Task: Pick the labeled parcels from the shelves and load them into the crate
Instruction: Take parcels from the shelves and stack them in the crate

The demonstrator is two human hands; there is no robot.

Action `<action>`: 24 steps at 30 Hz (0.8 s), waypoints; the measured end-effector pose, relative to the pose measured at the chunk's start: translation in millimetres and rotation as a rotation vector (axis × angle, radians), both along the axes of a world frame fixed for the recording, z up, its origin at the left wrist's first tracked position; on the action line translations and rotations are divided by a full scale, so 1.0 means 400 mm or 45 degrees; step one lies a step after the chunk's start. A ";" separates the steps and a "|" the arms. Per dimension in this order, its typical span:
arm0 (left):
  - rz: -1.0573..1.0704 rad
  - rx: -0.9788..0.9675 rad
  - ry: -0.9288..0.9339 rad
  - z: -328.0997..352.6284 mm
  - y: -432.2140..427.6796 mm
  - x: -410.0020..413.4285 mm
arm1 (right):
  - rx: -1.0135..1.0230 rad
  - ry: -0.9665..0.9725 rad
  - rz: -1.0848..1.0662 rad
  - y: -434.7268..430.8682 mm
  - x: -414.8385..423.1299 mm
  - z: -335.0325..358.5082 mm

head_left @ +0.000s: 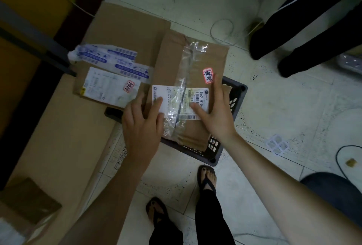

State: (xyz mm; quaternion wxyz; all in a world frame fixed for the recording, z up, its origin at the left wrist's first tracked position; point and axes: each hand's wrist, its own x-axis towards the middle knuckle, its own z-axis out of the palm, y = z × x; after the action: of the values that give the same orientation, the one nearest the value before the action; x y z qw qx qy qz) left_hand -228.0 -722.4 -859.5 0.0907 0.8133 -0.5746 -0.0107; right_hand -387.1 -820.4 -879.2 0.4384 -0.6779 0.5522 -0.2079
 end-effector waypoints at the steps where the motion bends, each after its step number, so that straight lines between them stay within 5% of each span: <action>1: 0.008 0.052 0.010 -0.001 -0.002 0.003 | 0.036 -0.032 -0.002 -0.002 0.000 0.000; 8: -0.060 0.129 0.292 -0.018 0.026 -0.006 | 0.083 -0.074 -0.013 0.031 -0.035 -0.016; 14: -0.123 -0.077 1.047 0.028 0.033 -0.117 | 0.110 -0.218 -0.213 0.038 -0.109 0.034; 24: -0.156 -0.201 1.102 0.317 -0.052 -0.089 | 0.029 -0.264 -0.254 -0.001 -0.142 0.348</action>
State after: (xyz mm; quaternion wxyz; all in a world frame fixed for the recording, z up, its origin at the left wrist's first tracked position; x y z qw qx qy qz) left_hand -263.7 -743.3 -732.8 0.3839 0.6890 -0.5299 -0.3115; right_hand -443.8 -820.8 -740.1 0.4781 -0.5895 0.5710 -0.3130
